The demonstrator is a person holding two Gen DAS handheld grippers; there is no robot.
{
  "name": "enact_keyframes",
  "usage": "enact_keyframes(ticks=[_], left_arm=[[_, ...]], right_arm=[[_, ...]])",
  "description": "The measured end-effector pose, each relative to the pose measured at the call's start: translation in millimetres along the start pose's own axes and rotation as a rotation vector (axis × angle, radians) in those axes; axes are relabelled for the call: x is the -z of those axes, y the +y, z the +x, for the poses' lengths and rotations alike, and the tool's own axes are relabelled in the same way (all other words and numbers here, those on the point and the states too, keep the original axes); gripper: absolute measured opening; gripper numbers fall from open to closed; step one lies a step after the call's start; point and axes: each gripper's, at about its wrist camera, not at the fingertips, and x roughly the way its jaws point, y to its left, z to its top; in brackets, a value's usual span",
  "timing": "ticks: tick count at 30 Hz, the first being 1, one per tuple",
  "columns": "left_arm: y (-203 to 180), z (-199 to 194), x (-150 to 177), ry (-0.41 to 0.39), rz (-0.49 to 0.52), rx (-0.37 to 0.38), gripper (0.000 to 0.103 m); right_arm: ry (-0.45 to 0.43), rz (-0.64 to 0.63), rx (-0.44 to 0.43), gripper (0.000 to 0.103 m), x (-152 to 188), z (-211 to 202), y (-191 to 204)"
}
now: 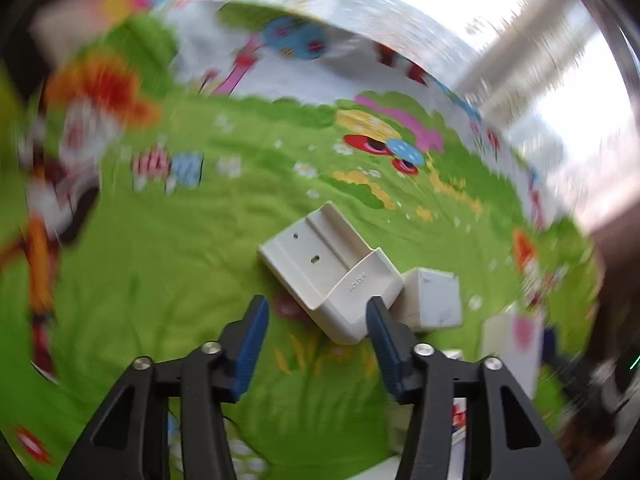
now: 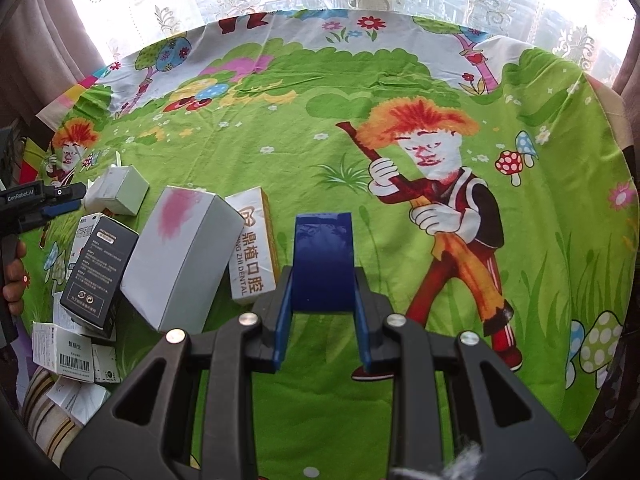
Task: Organize rigid objects
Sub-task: 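Grasp the white plastic piece with the left tool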
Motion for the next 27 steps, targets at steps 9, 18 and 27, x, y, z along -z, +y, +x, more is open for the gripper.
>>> enact_keyframes(ticks=[9,18,27], left_arm=[[-56,15,6,0.053,0.606,-0.187,0.058],[-64,29,16,0.133,0.667,-0.179,0.037],[-30,-45,63,0.009,0.431,-0.2,0.037]], right_arm=[[-0.021,0.008,0.003,0.031,6,-16,-5],[-0.038,0.005,-0.004,0.031,11,-34,6],[-0.074,-0.032,-0.032,0.031,26,-70,43]])
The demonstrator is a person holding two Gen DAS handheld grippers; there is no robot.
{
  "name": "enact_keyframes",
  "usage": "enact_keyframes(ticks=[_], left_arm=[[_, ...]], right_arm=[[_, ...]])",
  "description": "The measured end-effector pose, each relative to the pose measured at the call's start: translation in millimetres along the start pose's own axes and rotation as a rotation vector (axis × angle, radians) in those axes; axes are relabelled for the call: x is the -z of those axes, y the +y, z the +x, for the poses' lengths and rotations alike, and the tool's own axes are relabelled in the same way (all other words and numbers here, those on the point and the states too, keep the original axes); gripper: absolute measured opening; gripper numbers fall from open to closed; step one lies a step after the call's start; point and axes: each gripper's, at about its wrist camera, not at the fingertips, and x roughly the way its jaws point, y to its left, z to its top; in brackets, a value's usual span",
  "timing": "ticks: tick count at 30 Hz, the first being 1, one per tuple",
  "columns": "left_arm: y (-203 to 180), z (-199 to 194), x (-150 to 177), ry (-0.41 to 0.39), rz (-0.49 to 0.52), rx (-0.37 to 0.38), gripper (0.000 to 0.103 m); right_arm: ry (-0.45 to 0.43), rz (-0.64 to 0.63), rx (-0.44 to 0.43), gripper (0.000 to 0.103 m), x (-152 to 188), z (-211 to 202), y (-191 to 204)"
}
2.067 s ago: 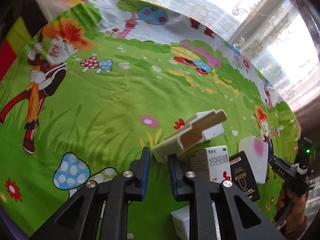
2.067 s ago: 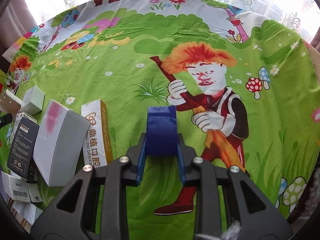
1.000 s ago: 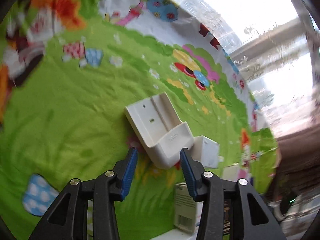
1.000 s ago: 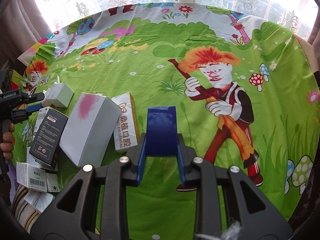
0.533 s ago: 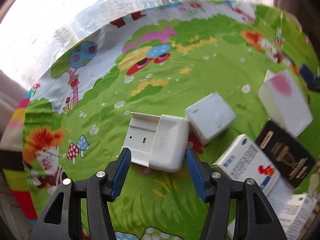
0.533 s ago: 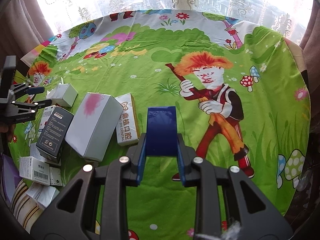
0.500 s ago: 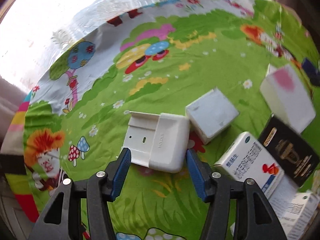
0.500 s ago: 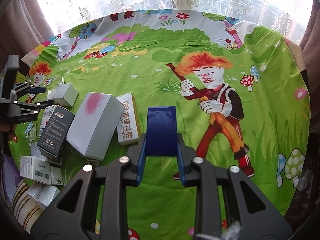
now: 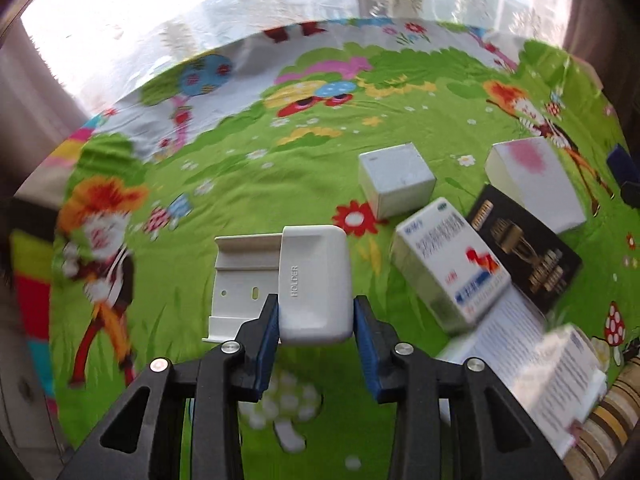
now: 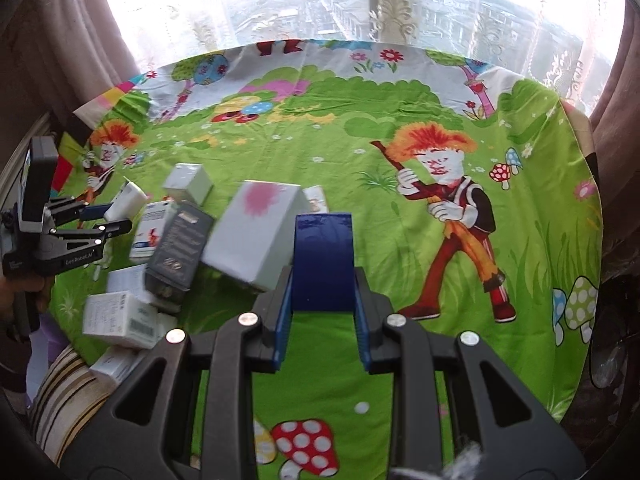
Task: Organize rigid objects
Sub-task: 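Grasp the white plastic piece with the left tool, then carry both held items over the purple box and open both tools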
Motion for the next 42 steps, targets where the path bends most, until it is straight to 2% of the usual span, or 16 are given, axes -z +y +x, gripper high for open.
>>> enact_keyframes(ticks=[5,11,14,18,23,32,42], left_arm=[[-3,-55,54,-0.067,-0.151,0.01,0.037],[10,-94,141,-0.078,-0.37,0.025,0.037],[36,-117,177,-0.095,-0.461,-0.028,0.037],[78,-136,218,-0.093,-0.568,-0.143,0.037],[117,-139,268,-0.06,-0.689,-0.206,0.037],[157,-138,326,-0.024,-0.804,-0.27,0.037],[182,-129,365,0.019,-0.913,-0.299,0.038]], right_arm=[[-0.014,-0.052,-0.054,0.031,12,-21,41],[-0.004,-0.152,-0.145,0.031,34,-38,111],[0.012,-0.215,-0.19,0.031,45,-44,153],[0.037,-0.292,-0.261,0.031,62,-52,209],[0.08,-0.391,-0.325,0.031,85,-54,279],[0.19,-0.591,-0.401,0.031,139,-40,391],[0.223,-0.756,-0.427,0.031,180,-38,465]])
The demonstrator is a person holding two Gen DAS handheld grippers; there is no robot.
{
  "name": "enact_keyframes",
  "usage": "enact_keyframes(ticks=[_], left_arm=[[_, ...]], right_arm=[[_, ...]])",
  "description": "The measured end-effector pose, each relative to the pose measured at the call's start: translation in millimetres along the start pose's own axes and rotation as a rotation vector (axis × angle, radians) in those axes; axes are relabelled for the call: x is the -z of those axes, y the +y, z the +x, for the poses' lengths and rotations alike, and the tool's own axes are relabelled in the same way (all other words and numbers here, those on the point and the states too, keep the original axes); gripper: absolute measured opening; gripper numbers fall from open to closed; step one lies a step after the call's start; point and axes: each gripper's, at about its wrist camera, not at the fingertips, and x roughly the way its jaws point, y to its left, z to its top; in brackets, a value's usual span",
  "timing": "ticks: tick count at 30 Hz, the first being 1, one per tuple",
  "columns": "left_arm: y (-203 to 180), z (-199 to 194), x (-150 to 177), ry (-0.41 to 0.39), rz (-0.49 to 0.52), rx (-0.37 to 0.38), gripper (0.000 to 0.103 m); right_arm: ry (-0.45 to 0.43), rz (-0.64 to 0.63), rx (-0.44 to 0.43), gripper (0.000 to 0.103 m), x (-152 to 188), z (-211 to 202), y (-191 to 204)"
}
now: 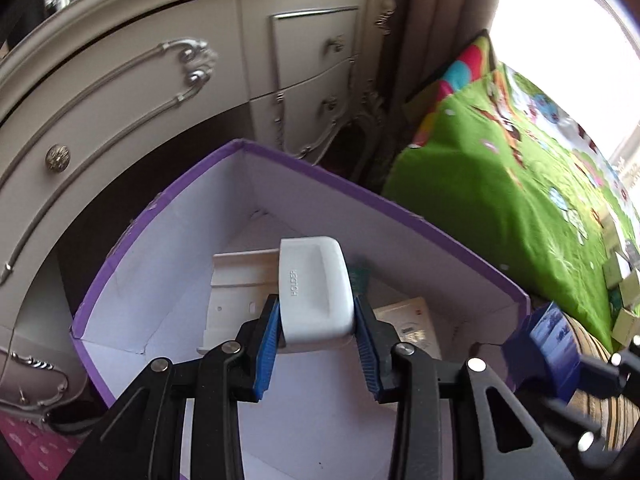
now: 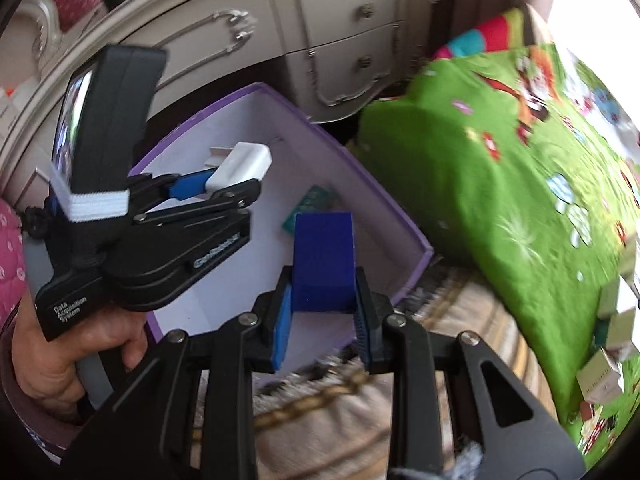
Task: Organize rigid objects
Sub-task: 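Carry both held items over the purple box and open both tools, then move both open tools back toward the bed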
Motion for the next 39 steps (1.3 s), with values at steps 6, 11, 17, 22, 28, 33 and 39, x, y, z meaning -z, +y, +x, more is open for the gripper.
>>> enact_keyframes(ticks=[6,11,17,22,28,33,39], left_arm=[[14,1,0,0.0,-0.046,-0.014,0.063],[7,-4,-2,-0.016,-0.043,0.018,0.064],[-19,-21,-6,-0.049,0.006,0.072,0.065],[-49,-40,-7,-0.072,0.055,0.128,0.065],[-98,-59,-4,-0.08,0.136,0.221,0.065],[-144,-68,1,-0.074,0.232,0.295,0.065],[-192,-75,6,-0.07,0.33,0.345,0.067]], right_arm=[[0.026,-0.074,0.001,0.034,-2,12,20],[0.019,-0.069,0.015,0.049,2,9,16],[-0.038,-0.045,0.076,0.053,17,-18,-7],[-0.073,0.003,0.123,0.056,40,-46,-39],[-0.111,0.105,0.195,0.06,81,-87,-100],[-0.126,0.252,0.272,0.062,117,-118,-160],[-0.113,0.416,0.379,0.063,168,-145,-232]])
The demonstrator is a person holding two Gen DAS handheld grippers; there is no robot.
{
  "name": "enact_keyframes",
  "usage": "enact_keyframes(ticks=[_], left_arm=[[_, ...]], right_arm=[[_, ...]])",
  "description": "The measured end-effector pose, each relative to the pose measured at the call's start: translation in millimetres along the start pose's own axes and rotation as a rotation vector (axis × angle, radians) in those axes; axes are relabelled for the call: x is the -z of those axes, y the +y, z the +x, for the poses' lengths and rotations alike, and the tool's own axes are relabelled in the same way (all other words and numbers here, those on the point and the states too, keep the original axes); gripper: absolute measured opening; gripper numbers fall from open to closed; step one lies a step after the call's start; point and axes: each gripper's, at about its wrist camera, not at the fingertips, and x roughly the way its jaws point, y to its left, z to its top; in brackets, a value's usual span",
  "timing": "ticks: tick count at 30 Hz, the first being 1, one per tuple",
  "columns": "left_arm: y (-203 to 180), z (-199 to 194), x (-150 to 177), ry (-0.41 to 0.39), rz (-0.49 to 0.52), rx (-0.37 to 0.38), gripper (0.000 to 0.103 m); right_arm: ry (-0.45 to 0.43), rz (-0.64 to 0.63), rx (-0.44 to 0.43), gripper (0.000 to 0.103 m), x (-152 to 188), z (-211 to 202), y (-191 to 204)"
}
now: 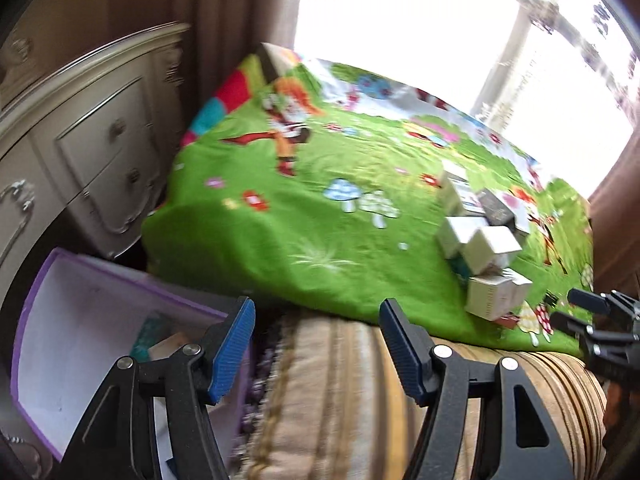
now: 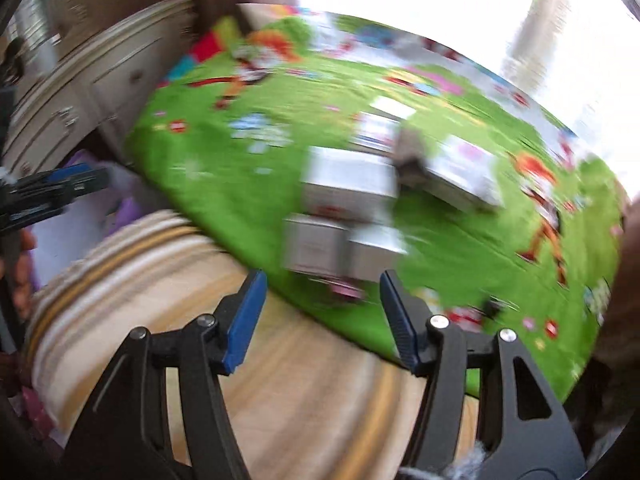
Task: Organize rigid objects
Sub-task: 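Move both open tools back toward the bed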
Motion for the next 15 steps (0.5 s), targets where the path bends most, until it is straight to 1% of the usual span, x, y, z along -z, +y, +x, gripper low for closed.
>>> enact_keyframes(ticks=[2,5,8,12,15], left_arm=[[-13,4,-4,0.005,0.026,0.011,0.068],[-32,8,-9,0.01,0.071,0.034,0.069],[-52,12,-14,0.011,0.125,0.059,0.07],[-83,19,-20,0.016,0.225,0.096,0.074],[-105,25,-25,0.022,0.302,0.121,0.075]], right_arm=[[0.009,0.052,0.046,0.063,7,2,-30],[0.044,0.158,0.071,0.064,18,9,-76],[0.066,0.216,0.14,0.065,30,15,-110],[0.112,0.33,0.132,0.068,53,24,-146],[0.132,0.387,0.104,0.068,62,30,-159]])
